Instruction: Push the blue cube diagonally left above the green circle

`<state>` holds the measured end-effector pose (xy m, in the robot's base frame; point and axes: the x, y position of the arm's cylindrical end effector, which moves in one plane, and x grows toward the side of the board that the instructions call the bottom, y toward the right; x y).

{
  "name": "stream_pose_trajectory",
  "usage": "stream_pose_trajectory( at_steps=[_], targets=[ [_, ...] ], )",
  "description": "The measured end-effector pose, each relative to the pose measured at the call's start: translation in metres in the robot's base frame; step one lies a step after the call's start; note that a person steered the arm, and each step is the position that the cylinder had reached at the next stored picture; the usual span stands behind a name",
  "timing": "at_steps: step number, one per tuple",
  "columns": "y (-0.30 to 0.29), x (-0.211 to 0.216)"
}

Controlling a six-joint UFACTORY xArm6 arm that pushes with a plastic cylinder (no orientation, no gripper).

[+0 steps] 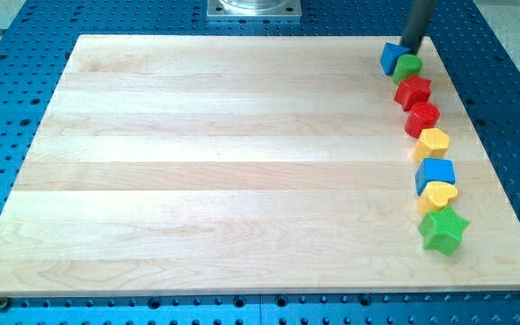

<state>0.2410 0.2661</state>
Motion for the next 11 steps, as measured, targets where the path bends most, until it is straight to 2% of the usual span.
stream_pose_trajectory(
  at_steps=[1, 2, 3, 5, 6, 7, 9, 10, 11],
  targets=[
    [0.000, 0.027],
    [-0.069, 0.026],
    [-0.103, 0.027],
    [-0.099, 0.028],
    [-0.070, 0.027],
    [-0.062, 0.003],
    [-0.091, -0.002],
    [-0.068, -0.011],
    [-0.125, -0.009]
  ],
)
